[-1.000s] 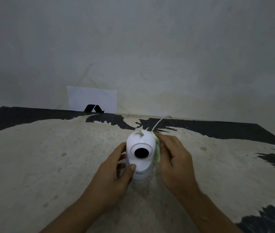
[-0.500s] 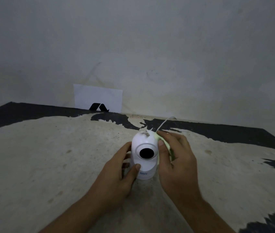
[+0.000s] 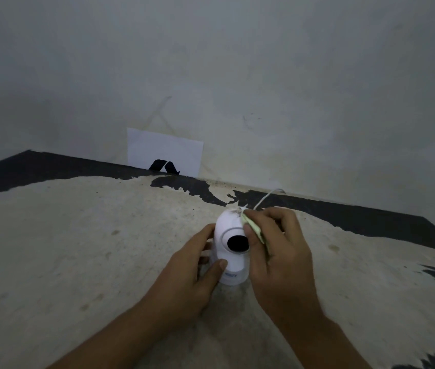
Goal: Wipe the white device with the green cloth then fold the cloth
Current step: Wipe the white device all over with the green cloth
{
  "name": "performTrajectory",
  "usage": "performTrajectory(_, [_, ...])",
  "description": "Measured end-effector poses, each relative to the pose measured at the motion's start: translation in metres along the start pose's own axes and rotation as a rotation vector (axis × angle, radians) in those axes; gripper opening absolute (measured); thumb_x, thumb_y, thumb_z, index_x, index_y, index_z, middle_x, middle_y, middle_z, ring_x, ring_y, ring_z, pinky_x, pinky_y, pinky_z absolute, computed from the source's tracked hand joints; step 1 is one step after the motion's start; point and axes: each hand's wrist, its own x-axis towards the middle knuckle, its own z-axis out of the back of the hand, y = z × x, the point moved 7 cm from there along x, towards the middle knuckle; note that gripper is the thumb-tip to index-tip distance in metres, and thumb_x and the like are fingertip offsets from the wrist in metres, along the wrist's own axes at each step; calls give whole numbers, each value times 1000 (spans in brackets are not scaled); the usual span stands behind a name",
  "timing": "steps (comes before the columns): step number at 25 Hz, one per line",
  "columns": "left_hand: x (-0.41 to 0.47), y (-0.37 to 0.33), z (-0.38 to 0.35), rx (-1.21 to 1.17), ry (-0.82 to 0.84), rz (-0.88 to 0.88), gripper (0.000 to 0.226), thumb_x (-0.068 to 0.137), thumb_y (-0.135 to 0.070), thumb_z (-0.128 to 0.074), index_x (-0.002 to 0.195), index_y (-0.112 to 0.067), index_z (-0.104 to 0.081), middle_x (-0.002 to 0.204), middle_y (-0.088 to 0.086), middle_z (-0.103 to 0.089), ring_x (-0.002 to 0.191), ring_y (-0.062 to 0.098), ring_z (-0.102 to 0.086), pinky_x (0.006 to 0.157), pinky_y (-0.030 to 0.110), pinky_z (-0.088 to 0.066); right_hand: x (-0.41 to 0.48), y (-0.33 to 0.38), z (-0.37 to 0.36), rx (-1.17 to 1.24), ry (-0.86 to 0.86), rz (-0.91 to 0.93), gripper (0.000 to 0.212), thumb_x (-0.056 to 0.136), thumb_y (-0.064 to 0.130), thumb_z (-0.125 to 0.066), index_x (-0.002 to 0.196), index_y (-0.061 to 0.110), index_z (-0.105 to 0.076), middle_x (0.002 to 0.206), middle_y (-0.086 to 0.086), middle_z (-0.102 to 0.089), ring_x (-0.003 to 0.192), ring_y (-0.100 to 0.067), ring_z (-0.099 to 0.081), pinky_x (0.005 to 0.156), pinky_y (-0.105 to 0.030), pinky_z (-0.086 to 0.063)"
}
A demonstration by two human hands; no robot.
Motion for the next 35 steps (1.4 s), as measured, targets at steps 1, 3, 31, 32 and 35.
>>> performTrajectory(1, [0, 1, 0, 7, -3, 6, 51, 78, -56, -50, 117, -66, -18, 105, -50, -36, 93, -35, -36, 67, -8, -34, -1, 6, -3, -21, 55, 81, 27, 89, 12, -54, 110, 0, -65, 103, -18, -62, 91, -25, -59, 77, -29, -54])
performTrajectory(3, [0, 1, 0, -2, -3, 11, 50, 82, -49, -54, 113, -68, -20, 106, -48, -37, 94, -35, -36, 67, -7, -34, 1, 7, 0, -21, 82, 161, 28, 89, 16, -53, 111, 2, -66, 102, -15, -63, 91, -25, -59, 73, -35, -56])
performTrajectory(31, [0, 2, -1, -7, -30, 53, 51, 79, -53, -48, 123, -53, -22, 112, -37, -40, 104, -10, -46, 78, 1, -39, -12, 2, -7, -59, -24, 254, 32, 87, 29, -61, 109, 8, -68, 116, -9, -66, 111, -26, -57, 93, -41, -50])
performTrajectory(32, [0, 2, -1, -12, -23, 43, 52, 82, -51, -50, 125, -54, -22, 115, -36, -41, 104, -11, -46, 80, 2, -39, -10, -2, -4, -41, -53, 204, 34, 86, 26, -62, 113, 6, -65, 113, -7, -66, 107, -22, -59, 92, -30, -50])
performTrajectory(35, [1, 2, -1, -17, -16, 26, 56, 84, -46, -53, 132, -49, -22, 122, -27, -44, 111, -4, -46, 92, 14, -40, -7, -2, 2, -27, -91, 179, 34, 85, 23, -63, 114, 5, -64, 111, -2, -64, 101, -18, -57, 89, -22, -47])
